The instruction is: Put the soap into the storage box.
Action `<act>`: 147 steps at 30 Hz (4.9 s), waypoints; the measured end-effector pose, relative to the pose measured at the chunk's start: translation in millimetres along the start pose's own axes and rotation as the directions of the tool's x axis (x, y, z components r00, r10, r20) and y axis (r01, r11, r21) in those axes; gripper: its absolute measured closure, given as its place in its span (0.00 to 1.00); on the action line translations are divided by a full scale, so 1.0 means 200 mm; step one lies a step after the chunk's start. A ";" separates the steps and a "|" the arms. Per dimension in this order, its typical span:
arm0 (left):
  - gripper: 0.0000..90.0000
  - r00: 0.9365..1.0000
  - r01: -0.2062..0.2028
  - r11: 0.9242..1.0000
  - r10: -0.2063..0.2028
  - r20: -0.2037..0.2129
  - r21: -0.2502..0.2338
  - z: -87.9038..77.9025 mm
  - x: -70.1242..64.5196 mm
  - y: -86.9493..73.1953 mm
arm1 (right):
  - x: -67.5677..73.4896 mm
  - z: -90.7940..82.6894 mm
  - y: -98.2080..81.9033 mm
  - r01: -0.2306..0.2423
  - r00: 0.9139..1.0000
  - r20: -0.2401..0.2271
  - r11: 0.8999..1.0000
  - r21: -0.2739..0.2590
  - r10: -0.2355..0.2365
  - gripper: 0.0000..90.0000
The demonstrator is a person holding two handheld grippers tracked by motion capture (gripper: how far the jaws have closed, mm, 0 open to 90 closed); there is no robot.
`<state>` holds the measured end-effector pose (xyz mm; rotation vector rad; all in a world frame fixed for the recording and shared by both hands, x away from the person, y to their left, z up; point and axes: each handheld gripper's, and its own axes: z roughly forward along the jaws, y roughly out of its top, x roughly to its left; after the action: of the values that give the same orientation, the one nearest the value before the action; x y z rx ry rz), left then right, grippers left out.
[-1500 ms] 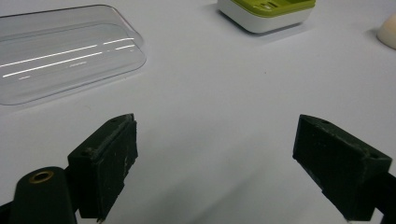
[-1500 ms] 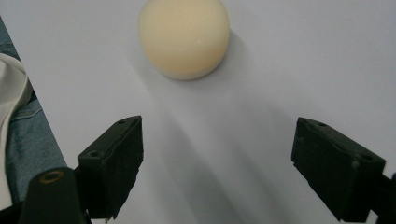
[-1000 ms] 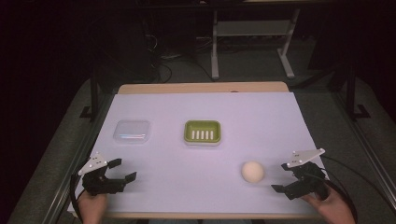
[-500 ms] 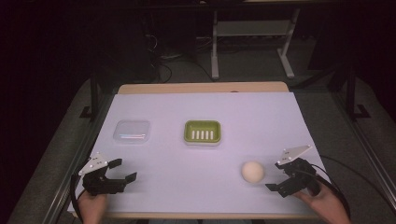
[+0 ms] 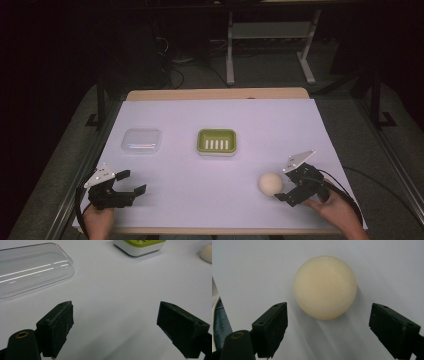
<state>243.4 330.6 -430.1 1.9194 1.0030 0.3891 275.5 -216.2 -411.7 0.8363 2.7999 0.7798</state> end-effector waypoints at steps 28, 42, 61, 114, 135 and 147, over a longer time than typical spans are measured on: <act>0.14 1.000 0.003 1.000 -0.003 -0.005 0.005 0.01 0.00 0.00 | 0.01 0.12 0.13 0.053 0.998 -0.018 0.996 0.071 -0.052 0.16; 0.14 1.000 -0.006 1.000 0.006 -0.005 0.009 0.00 0.00 0.00 | 0.01 0.17 0.15 0.076 0.997 -0.006 0.992 0.100 -0.076 0.17; 0.14 1.000 0.003 1.000 -0.003 -0.002 0.004 0.00 0.00 -0.01 | 0.01 0.19 0.17 0.099 0.995 -0.006 0.987 0.130 -0.099 0.27; 0.14 1.000 0.004 1.000 -0.004 -0.007 -0.002 0.00 0.00 -0.01 | -0.08 0.17 0.71 0.159 0.983 -0.095 0.986 0.050 -0.154 0.27; 0.14 1.000 0.003 1.000 -0.003 -0.008 -0.002 0.00 0.00 -0.01 | -0.11 0.18 0.94 0.188 0.977 -0.115 0.981 0.054 -0.181 0.27; 0.14 1.000 0.001 1.000 -0.001 -0.005 0.005 0.00 -0.01 -0.01 | -0.16 0.22 1.10 0.201 0.974 -0.117 0.977 0.068 -0.192 0.27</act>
<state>242.5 329.5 -431.3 1.9231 1.0090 0.3908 418.7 -56.4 -338.9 0.5284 2.9699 0.7067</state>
